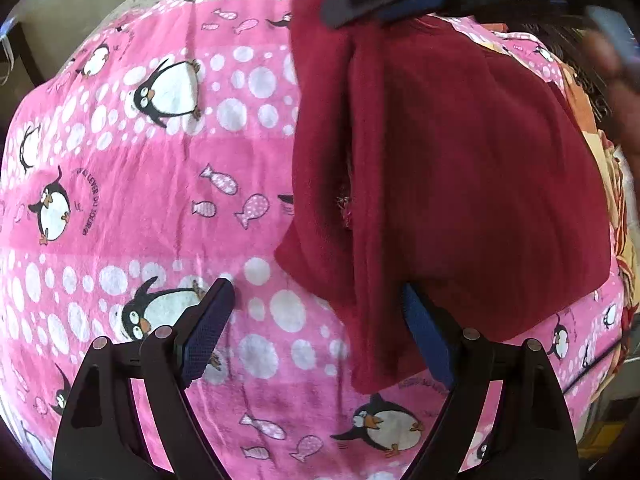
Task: Fold small clothes
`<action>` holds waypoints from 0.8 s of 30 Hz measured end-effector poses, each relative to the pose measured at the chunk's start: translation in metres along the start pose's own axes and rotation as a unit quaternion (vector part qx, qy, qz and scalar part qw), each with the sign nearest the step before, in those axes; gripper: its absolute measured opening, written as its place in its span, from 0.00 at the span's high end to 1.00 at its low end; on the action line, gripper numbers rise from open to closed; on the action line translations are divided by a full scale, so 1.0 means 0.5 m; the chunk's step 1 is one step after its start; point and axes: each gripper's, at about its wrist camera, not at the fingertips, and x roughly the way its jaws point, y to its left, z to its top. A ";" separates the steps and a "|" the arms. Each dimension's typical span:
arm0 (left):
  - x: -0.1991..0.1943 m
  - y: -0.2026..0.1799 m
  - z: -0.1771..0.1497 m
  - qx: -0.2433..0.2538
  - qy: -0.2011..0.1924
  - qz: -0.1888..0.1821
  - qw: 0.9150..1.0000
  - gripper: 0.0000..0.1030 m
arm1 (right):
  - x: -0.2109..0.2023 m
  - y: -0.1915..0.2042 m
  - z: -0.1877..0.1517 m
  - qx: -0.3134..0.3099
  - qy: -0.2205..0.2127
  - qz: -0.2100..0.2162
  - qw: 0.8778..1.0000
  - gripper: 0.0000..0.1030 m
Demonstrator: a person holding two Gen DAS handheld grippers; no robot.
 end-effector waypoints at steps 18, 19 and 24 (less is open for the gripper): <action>-0.054 -0.209 0.054 0.063 -0.032 -0.044 0.997 0.82 | -0.165 -0.080 -0.068 0.020 -0.069 0.046 0.996 0.88; -0.080 -0.233 0.057 0.071 -0.043 -0.063 0.995 0.82 | -0.183 -0.095 -0.074 0.022 -0.077 0.046 0.996 0.88; -0.160 -0.379 0.080 0.130 -0.084 -0.110 0.982 0.82 | -0.285 -0.194 -0.100 0.044 -0.117 0.040 0.991 0.90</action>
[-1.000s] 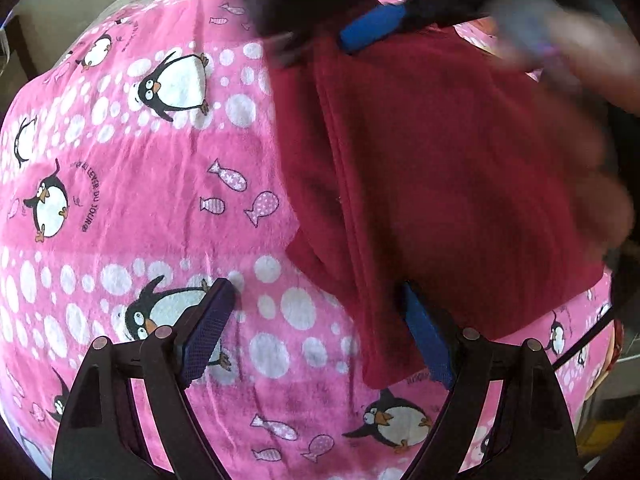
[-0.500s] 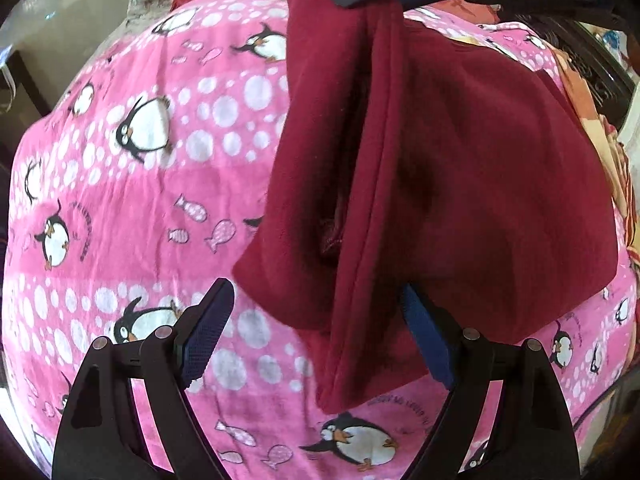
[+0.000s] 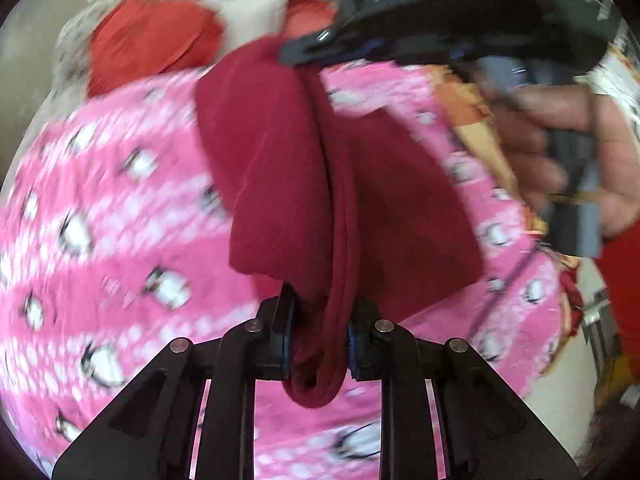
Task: Fold small clothes
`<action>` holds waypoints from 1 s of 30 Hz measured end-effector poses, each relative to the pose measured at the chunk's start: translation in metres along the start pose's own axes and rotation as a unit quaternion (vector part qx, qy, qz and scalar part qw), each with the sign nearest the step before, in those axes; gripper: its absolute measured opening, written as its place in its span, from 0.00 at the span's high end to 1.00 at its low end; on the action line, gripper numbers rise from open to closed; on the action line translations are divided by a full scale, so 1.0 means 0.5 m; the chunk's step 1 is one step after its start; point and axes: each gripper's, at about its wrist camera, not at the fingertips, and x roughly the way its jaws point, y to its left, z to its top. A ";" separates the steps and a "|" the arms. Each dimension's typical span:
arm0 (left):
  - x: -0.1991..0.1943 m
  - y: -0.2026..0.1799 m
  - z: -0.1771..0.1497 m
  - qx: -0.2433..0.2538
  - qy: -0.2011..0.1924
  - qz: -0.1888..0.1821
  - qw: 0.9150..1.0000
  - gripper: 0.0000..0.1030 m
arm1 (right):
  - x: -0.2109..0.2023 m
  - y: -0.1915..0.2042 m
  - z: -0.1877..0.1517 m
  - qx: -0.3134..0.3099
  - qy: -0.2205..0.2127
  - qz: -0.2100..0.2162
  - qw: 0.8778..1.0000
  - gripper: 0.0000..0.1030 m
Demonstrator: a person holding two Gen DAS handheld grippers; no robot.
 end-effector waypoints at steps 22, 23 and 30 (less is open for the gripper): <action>0.099 -0.272 0.088 0.119 0.039 0.004 0.992 0.23 | -0.190 -0.328 -0.209 0.126 -0.012 -0.054 0.990 0.43; 0.088 -0.257 0.090 0.125 0.024 0.028 0.991 0.23 | -0.205 -0.316 -0.225 0.130 -0.017 -0.034 0.991 0.43; 0.146 -0.165 0.053 0.078 0.036 0.099 0.991 0.23 | -0.122 -0.275 -0.307 0.173 0.037 0.034 0.984 0.44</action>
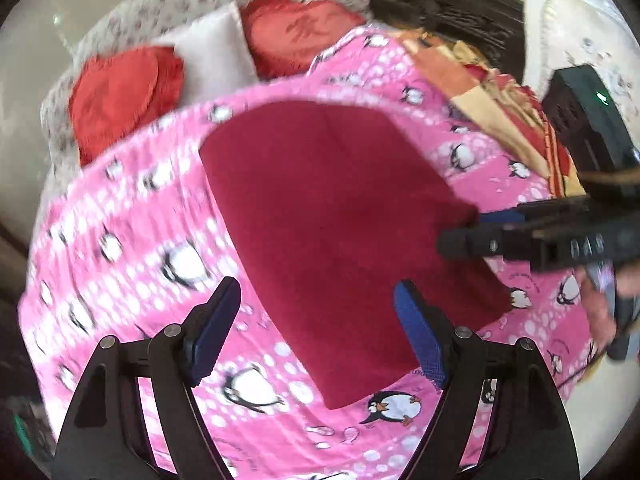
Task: Fold small clothes
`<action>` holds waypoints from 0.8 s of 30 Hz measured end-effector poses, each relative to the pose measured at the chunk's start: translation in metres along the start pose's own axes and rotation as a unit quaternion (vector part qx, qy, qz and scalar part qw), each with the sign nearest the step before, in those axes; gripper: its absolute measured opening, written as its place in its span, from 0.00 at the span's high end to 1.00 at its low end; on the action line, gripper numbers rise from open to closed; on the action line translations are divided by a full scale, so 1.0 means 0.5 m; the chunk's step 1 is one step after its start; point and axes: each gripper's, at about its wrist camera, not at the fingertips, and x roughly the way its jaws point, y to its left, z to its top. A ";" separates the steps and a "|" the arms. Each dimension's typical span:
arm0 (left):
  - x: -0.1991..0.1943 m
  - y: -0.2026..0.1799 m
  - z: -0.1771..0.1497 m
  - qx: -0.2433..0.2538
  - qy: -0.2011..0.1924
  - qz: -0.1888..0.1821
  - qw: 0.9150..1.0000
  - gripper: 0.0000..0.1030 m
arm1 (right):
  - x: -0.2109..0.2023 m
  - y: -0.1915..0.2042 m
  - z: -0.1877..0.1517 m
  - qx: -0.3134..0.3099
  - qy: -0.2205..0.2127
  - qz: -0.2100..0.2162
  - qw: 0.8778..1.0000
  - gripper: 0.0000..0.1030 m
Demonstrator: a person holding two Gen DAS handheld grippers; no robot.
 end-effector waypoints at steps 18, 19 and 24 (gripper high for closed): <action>0.044 0.055 -0.027 -0.103 -0.021 -0.024 0.994 0.21 | -0.093 -0.028 -0.029 0.022 -0.149 -0.058 0.987 0.00; 0.051 0.061 -0.024 -0.106 -0.019 -0.022 0.994 0.21 | -0.087 -0.031 -0.026 0.021 -0.151 -0.053 0.987 0.00; 0.092 0.097 -0.021 -0.160 -0.018 -0.086 0.983 0.22 | 0.008 -0.076 -0.006 0.045 -0.104 -0.015 0.993 0.00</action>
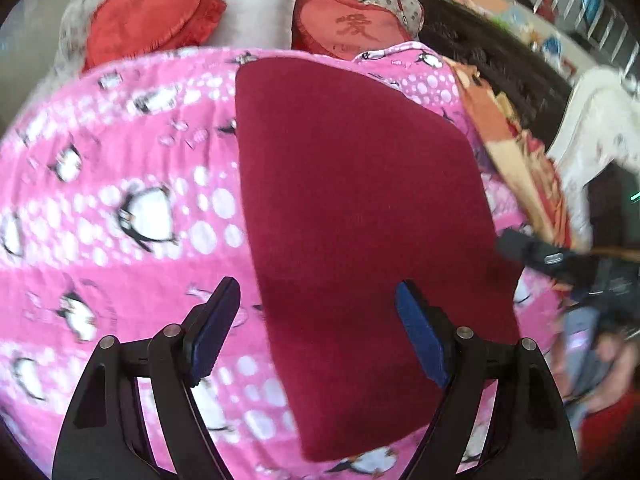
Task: Fold small clothes
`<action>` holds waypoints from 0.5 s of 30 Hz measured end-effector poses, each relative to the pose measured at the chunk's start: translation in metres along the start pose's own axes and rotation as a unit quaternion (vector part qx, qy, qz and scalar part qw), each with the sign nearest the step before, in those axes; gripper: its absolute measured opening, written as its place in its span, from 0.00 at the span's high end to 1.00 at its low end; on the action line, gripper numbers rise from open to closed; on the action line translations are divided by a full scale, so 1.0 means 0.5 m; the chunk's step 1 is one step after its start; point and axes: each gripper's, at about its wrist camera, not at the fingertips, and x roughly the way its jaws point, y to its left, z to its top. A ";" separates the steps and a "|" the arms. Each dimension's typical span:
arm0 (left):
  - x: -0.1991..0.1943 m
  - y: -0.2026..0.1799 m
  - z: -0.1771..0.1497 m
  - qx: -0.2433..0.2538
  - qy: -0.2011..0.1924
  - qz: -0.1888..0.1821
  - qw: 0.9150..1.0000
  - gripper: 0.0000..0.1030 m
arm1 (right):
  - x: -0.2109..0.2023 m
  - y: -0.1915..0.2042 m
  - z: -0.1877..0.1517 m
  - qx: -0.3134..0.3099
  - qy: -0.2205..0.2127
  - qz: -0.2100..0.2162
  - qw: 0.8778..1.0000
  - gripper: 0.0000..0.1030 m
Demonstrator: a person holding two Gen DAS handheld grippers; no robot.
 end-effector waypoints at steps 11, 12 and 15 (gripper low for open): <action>0.073 0.029 0.007 -0.037 0.008 -0.113 0.993 0.24 | 0.055 -0.017 -0.020 0.039 -0.007 0.069 0.997 0.51; 0.053 0.034 0.005 -0.043 0.004 -0.123 0.992 0.32 | 0.038 0.003 -0.021 0.029 -0.009 0.069 0.997 0.53; -0.026 0.052 -0.007 -0.057 0.002 -0.150 0.987 0.38 | -0.010 0.050 -0.033 0.018 -0.004 0.101 0.995 0.56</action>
